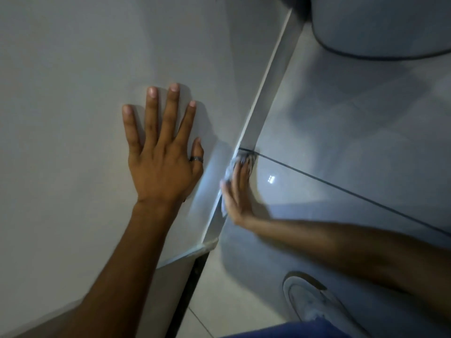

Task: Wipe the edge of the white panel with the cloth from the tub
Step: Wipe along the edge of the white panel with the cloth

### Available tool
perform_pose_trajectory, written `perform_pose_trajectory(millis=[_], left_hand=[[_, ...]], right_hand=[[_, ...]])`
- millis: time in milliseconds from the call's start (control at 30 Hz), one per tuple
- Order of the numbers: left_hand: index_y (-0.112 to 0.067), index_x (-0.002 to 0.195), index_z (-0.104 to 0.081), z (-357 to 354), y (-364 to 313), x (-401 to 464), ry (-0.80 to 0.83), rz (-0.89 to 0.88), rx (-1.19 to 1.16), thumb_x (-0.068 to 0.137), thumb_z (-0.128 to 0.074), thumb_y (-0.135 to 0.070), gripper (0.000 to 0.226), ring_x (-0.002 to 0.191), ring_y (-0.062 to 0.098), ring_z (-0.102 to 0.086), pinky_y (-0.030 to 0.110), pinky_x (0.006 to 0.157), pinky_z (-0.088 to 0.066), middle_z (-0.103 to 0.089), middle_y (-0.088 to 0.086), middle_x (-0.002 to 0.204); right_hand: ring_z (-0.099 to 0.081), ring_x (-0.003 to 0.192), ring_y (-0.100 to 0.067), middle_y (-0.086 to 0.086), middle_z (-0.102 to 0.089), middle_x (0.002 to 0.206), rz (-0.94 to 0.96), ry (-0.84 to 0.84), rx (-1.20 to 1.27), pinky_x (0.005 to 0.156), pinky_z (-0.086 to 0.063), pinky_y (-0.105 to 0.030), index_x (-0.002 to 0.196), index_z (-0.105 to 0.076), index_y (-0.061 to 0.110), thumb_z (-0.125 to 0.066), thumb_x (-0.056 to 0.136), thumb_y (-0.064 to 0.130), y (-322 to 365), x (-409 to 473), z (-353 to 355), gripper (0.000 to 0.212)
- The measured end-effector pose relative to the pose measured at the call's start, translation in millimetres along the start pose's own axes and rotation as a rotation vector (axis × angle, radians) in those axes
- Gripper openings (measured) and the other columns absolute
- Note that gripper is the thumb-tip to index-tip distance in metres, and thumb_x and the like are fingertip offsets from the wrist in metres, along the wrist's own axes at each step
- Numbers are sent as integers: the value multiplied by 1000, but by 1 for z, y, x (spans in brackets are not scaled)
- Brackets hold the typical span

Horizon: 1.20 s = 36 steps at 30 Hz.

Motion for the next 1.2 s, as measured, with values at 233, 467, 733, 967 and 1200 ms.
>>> perform_pose_trajectory(millis=[233, 467, 733, 967, 1200], left_hand=[[-26, 174, -24, 1, -1, 6, -18, 3, -50, 111, -40, -48, 69, 167, 35, 0, 51, 127, 19, -4, 7, 183], [-25, 174, -24, 1, -2, 6, -14, -1, -50, 110, -43, -47, 70, 167, 35, 2, 51, 126, 19, -2, 7, 183], [-26, 173, -28, 4, -4, 14, -4, 1, -51, 110, -41, -48, 68, 167, 34, 3, 52, 126, 20, -3, 6, 183], [-28, 174, -21, 1, -3, 13, 8, -2, -55, 112, -33, -53, 68, 167, 35, 2, 57, 126, 11, 0, 6, 183], [-28, 174, -23, 3, -4, 13, 13, -3, -74, 112, -34, -50, 67, 167, 36, 2, 55, 125, 16, -1, 6, 183]], right_hand=[[-2, 160, -40, -29, -3, 170, 74, -390, -157, 131, -7, -57, 159, -10, -4, -28, 100, 49, 54, 115, 103, 82], [34, 154, -20, -13, 35, 165, 177, 223, -371, 130, 10, -47, 158, 23, 13, -34, 97, 70, -20, -8, -6, 100], [39, 150, -26, -8, 41, 161, 204, 826, -365, 131, 1, -58, 159, 19, 12, -41, 104, 60, -70, -118, -81, 95], [19, 159, -32, -21, 21, 169, 97, 91, -165, 133, 1, -53, 159, 12, 3, -29, 104, 51, 0, 23, 24, 84], [-5, 159, -44, -32, -7, 168, 118, -417, -64, 131, -7, -57, 157, -16, -7, -29, 98, 47, 49, 127, 118, 81]])
Point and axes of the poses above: each hand's wrist, its own x-axis towards the middle knuckle, its own z-axis out of the back of the hand, y = z × x, the point moved 9 cm from there along x, towards the middle knuckle
